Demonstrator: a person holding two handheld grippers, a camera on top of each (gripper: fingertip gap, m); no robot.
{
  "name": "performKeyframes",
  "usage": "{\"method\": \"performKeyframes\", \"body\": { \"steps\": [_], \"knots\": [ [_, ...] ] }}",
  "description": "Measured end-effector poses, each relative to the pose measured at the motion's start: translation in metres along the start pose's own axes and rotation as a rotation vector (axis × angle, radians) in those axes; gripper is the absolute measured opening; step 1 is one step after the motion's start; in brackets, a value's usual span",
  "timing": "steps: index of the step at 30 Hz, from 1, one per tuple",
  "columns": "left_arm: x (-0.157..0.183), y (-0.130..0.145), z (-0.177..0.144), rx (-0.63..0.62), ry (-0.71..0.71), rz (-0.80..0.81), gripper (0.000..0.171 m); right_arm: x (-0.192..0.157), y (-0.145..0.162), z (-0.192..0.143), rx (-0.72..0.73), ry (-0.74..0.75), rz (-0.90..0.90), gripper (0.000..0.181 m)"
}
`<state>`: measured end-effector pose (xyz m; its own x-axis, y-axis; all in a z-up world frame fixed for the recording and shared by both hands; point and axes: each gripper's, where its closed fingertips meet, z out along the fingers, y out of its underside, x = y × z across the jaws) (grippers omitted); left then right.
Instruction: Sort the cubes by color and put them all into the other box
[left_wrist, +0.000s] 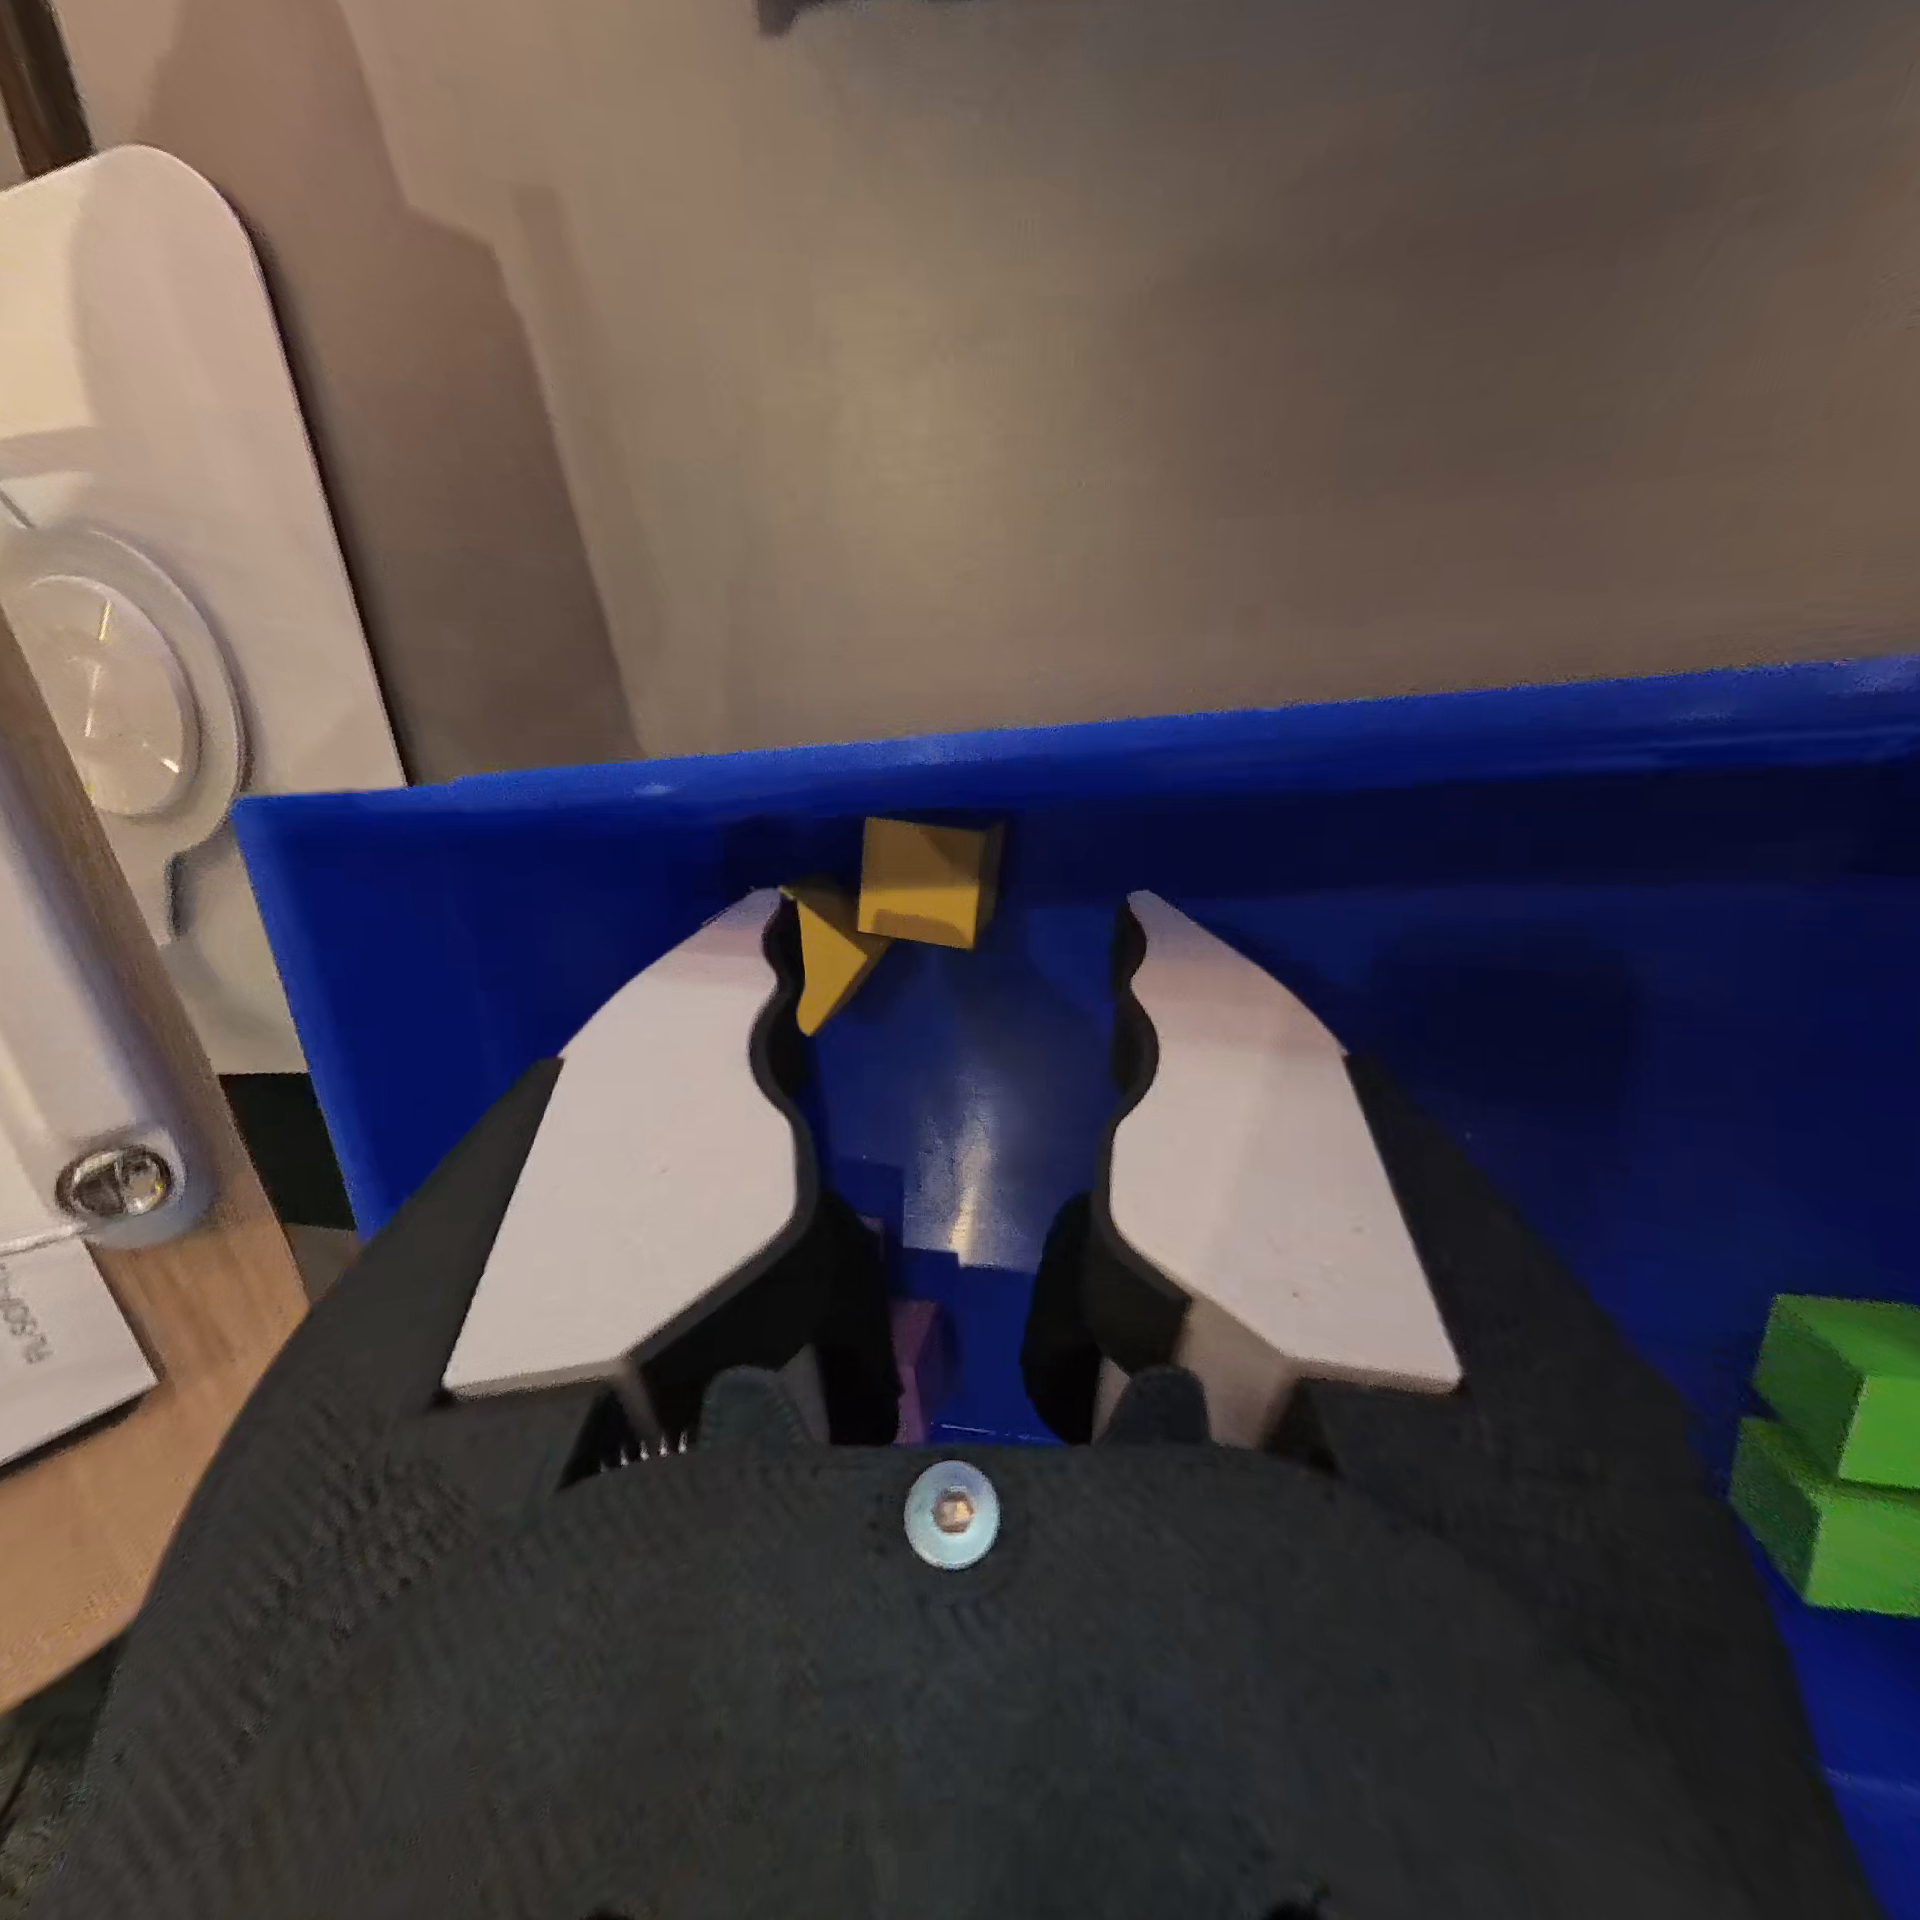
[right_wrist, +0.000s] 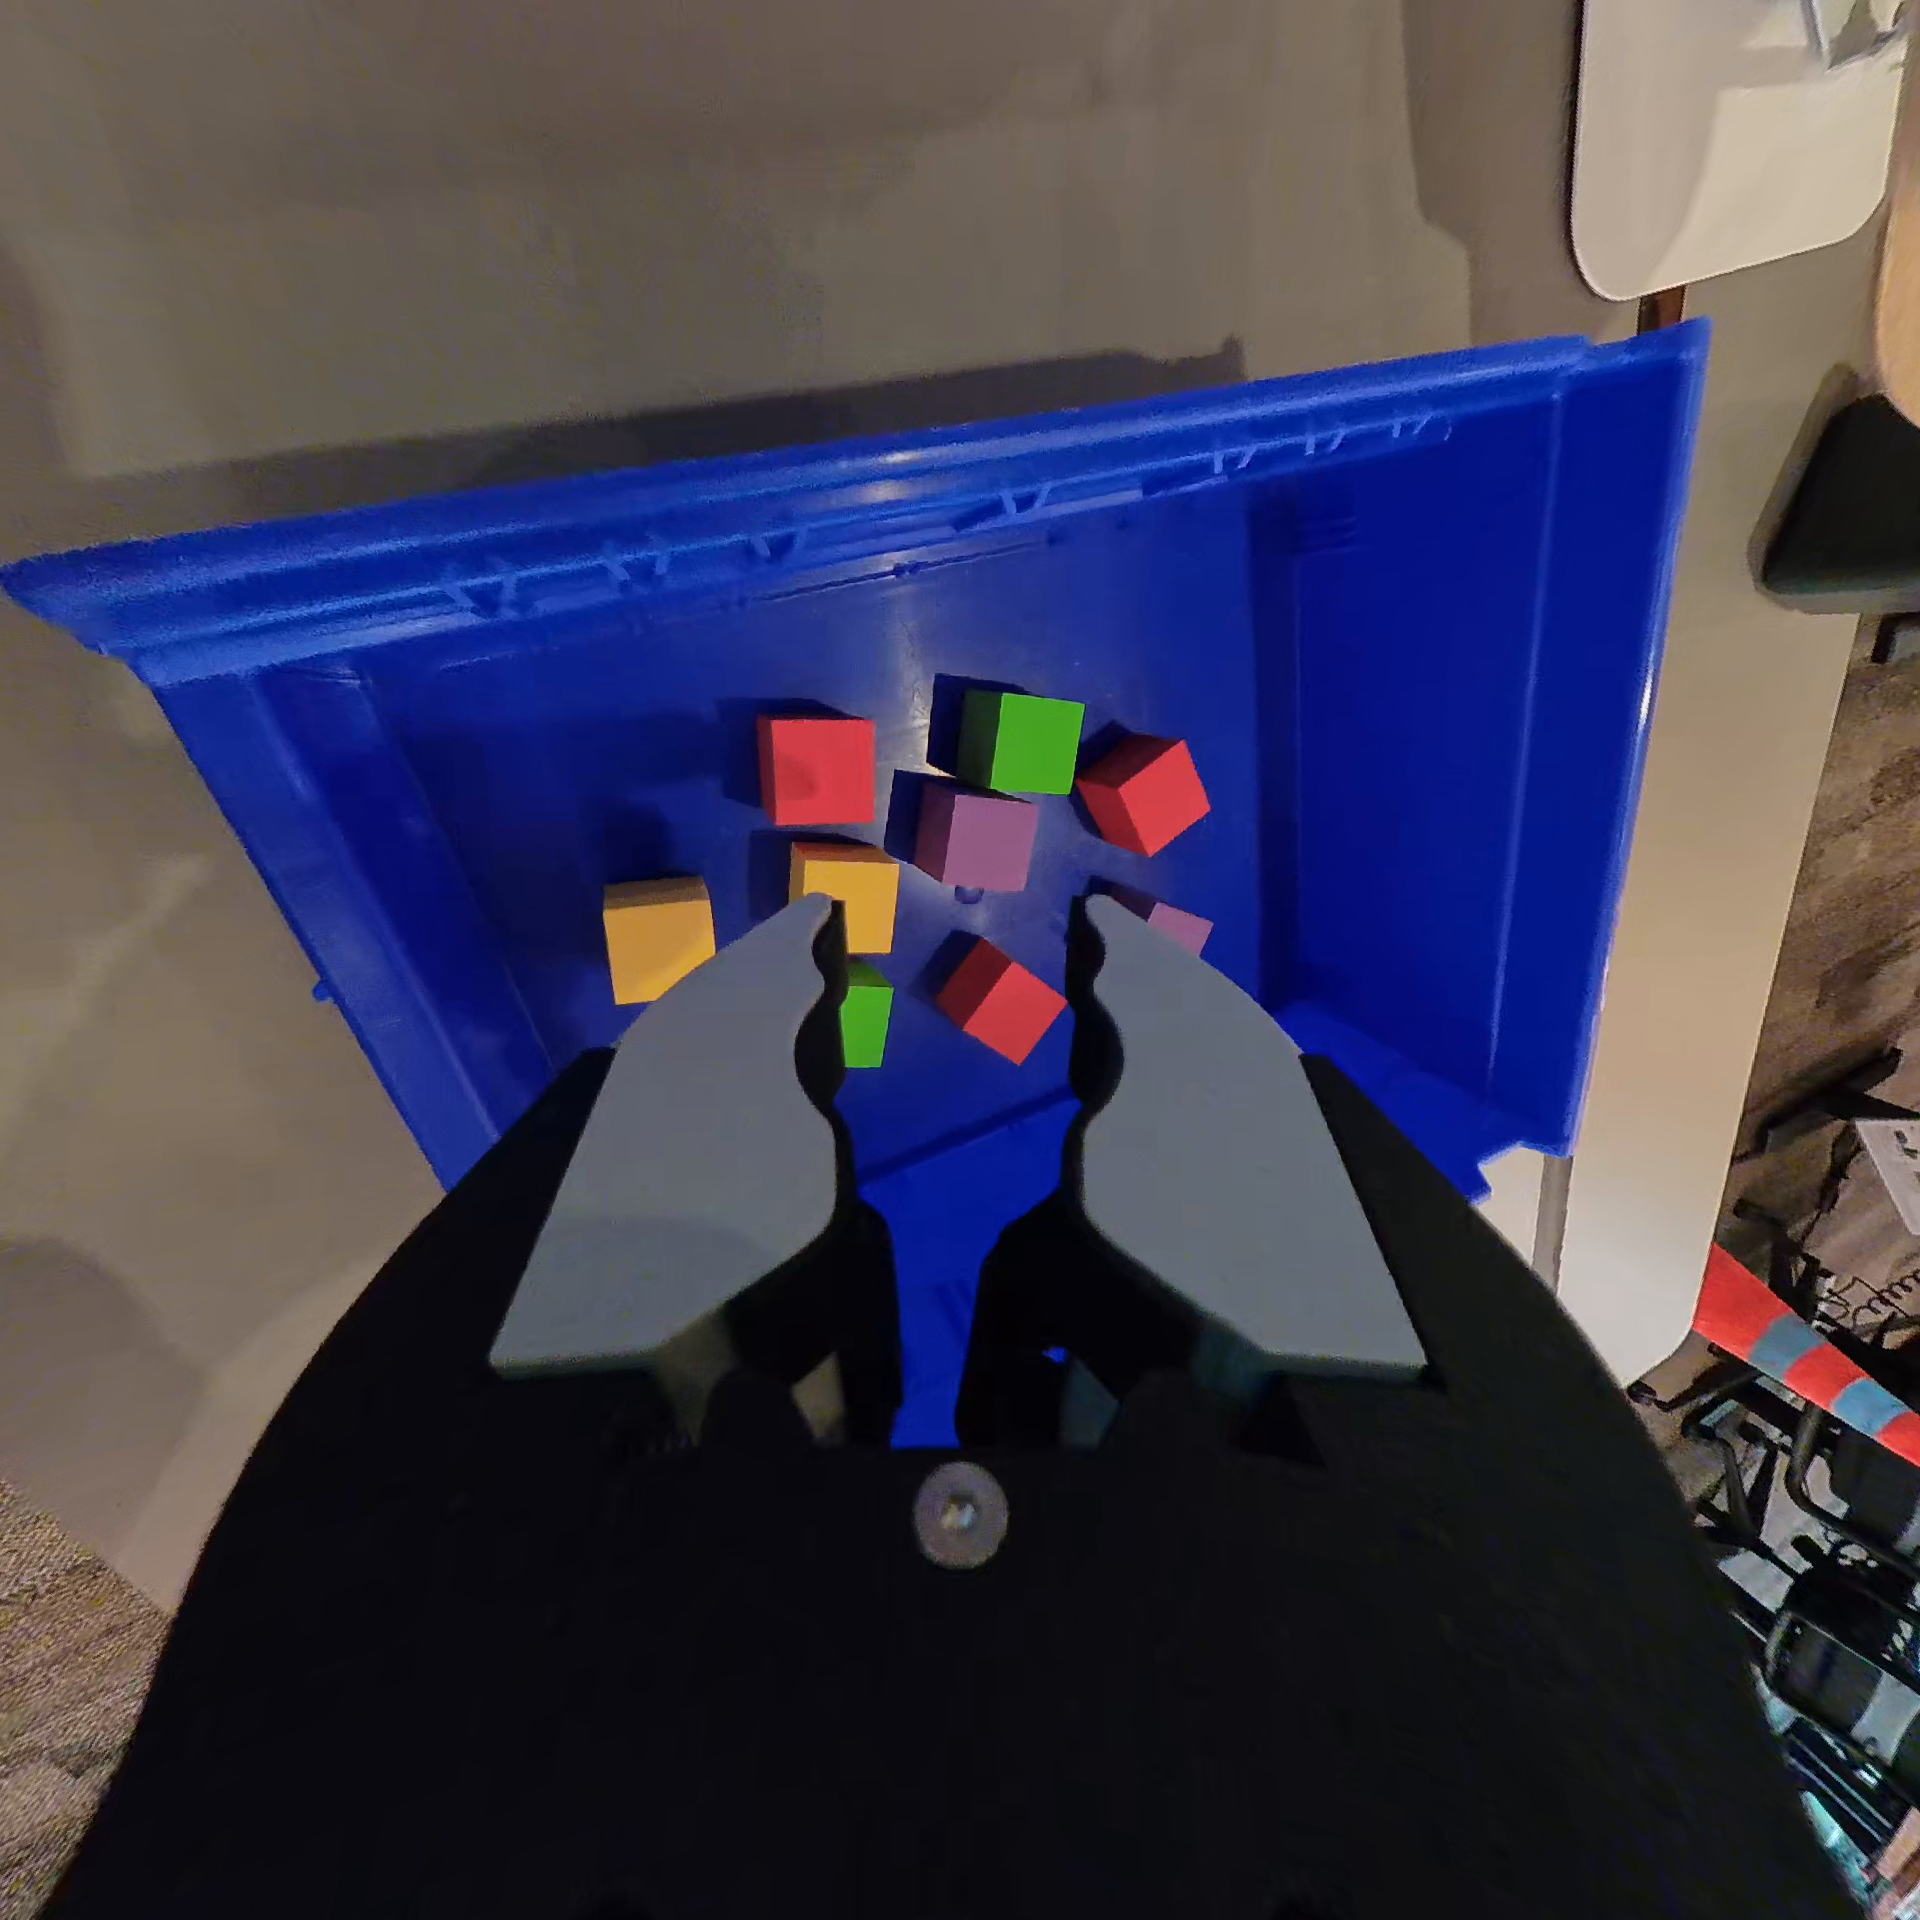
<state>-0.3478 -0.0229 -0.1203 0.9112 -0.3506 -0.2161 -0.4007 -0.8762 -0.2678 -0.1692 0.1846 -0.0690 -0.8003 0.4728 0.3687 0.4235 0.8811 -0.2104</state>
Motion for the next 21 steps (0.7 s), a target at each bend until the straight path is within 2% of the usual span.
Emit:
{"method": "performKeyframes", "body": {
  "steps": [10, 13, 14, 17, 21],
  "knots": [
    [-0.006, 0.008, 0.031, -0.066, 0.071, 0.085, 0.052, -0.003, -0.007, -0.001, 0.002, 0.001, -0.002, 0.040],
    [-0.004, 0.015, 0.039, -0.106, 0.091, 0.104, 0.039, -0.005, -0.010, -0.001, 0.001, 0.002, -0.011, 0.040],
    [-0.002, 0.015, 0.040, -0.102, 0.102, 0.101, 0.030, -0.005, -0.012, -0.001, 0.003, 0.002, -0.014, 0.040],
    [-0.003, 0.016, 0.034, -0.091, 0.089, 0.060, 0.029, -0.005, -0.016, -0.002, 0.000, 0.007, -0.027, 0.040],
    [0.005, 0.011, 0.006, 0.017, 0.100, -0.082, 0.029, -0.008, -0.034, -0.007, 0.072, 0.020, -0.048, 0.040]
  ]
}}
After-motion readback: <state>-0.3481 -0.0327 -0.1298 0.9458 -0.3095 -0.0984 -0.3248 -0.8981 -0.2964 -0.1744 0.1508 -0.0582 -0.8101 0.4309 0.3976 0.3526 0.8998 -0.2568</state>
